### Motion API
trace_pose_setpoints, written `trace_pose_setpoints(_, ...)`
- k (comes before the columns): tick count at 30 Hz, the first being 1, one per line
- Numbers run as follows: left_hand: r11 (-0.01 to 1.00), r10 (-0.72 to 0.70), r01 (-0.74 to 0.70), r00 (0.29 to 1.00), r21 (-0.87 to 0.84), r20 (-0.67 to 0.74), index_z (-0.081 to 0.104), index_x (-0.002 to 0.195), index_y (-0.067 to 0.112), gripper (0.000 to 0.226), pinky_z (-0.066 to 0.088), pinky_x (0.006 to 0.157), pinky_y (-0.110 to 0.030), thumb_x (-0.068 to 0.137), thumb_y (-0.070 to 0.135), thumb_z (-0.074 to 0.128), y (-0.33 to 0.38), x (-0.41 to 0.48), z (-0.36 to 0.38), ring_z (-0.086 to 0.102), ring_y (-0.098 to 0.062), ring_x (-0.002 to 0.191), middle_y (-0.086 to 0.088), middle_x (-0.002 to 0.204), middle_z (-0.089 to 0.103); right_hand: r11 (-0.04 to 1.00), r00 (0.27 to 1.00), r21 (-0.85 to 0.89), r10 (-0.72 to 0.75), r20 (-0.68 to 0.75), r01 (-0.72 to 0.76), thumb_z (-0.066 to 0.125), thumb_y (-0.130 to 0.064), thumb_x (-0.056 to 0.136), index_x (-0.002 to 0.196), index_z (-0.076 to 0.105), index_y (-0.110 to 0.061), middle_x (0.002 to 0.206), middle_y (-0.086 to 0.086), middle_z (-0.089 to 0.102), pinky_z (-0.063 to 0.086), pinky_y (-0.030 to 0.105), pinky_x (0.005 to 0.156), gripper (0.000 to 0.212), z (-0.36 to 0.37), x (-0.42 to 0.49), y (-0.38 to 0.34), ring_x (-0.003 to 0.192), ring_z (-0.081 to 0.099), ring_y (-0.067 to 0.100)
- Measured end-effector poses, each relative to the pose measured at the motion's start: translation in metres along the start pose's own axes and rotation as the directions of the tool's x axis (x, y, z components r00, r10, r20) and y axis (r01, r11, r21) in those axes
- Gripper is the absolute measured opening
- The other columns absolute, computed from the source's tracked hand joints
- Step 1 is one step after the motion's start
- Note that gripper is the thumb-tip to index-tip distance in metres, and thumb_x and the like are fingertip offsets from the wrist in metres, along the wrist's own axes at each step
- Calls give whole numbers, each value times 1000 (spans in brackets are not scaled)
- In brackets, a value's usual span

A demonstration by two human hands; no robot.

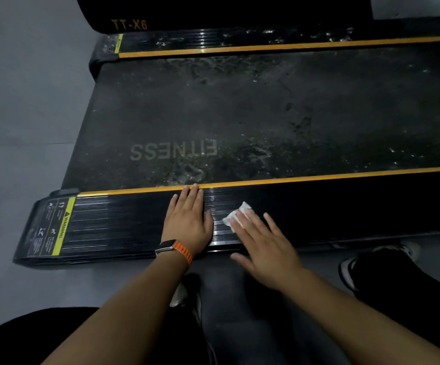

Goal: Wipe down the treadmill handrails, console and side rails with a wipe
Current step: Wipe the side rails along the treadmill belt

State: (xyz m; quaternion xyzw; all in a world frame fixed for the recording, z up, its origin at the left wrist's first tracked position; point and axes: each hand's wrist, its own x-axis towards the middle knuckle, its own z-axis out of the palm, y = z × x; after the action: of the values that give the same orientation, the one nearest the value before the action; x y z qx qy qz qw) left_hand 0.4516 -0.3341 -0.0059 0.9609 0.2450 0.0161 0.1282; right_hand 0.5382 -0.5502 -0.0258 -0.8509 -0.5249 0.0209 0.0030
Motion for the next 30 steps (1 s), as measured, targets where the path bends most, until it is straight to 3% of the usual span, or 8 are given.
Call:
trace_pose_setpoints(4,1000,-5,5,1000,21,16,32,160,12,70,13,129,-45,100,47,23,0,-1,-1,13,-21,158,-5,169,24,988,988,-3,152,14,-152,29,-64,103,167,21,-16,175,3,13,24,53,125,80,-7,-30,47,162,8,21)
trace_pose_setpoints(7,1000,2,-2,1000,28,19,32,160,12,70,13,129,-45,100,47,23,0,-1,0,13,-21,158,-5,169,24,973,973,12,228,41,-229,20,-69,103,167,17,-14,175,7,12,18,53,128,84,-10,-20,34,162,6,25)
trace_pose_setpoints(11,1000,4,-4,1000,26,-5,36,158,10,72,15,128,-46,99,48,19,0,-1,0,17,-22,157,-7,167,28,992,991,74,93,94,-100,19,-72,101,167,7,-18,176,2,3,10,52,130,86,-13,17,0,162,-5,22)
trace_pose_setpoints(13,1000,7,-7,1000,23,1,35,158,10,73,14,128,-45,99,49,18,0,-1,0,16,-22,157,-7,168,27,998,993,42,45,113,-50,14,-73,101,168,9,-19,175,0,3,14,53,129,86,-16,19,10,162,-5,19)
trace_pose_setpoints(15,1000,5,-5,1000,23,13,33,159,12,72,13,129,-45,100,49,18,0,-1,-1,14,-22,158,-6,168,25,997,989,-4,81,122,-81,8,-75,100,168,13,-19,175,-1,3,17,54,128,88,-18,8,32,162,-5,18)
trace_pose_setpoints(20,1000,7,-8,1000,19,19,32,160,12,70,14,128,-46,100,48,21,-1,-1,-1,15,-23,158,-6,169,25,969,959,18,242,148,-247,0,-78,97,168,1,-17,175,1,-6,1,50,130,94,-25,0,45,161,-13,19)
trace_pose_setpoints(27,1000,0,0,1000,10,0,35,159,11,72,15,128,-46,99,48,19,0,-1,0,16,-22,157,-7,168,28,994,975,88,44,217,-64,-6,-78,91,166,-9,-25,171,-8,-21,-5,49,130,92,-33,44,18,157,-26,13)
trace_pose_setpoints(30,1000,2,-2,1000,11,19,30,161,12,74,11,129,-45,98,50,15,0,-1,-1,11,-21,158,-5,169,23,993,979,61,88,184,-101,-13,-79,91,168,-3,-25,173,-9,-17,0,49,130,95,-30,27,50,157,-23,10)
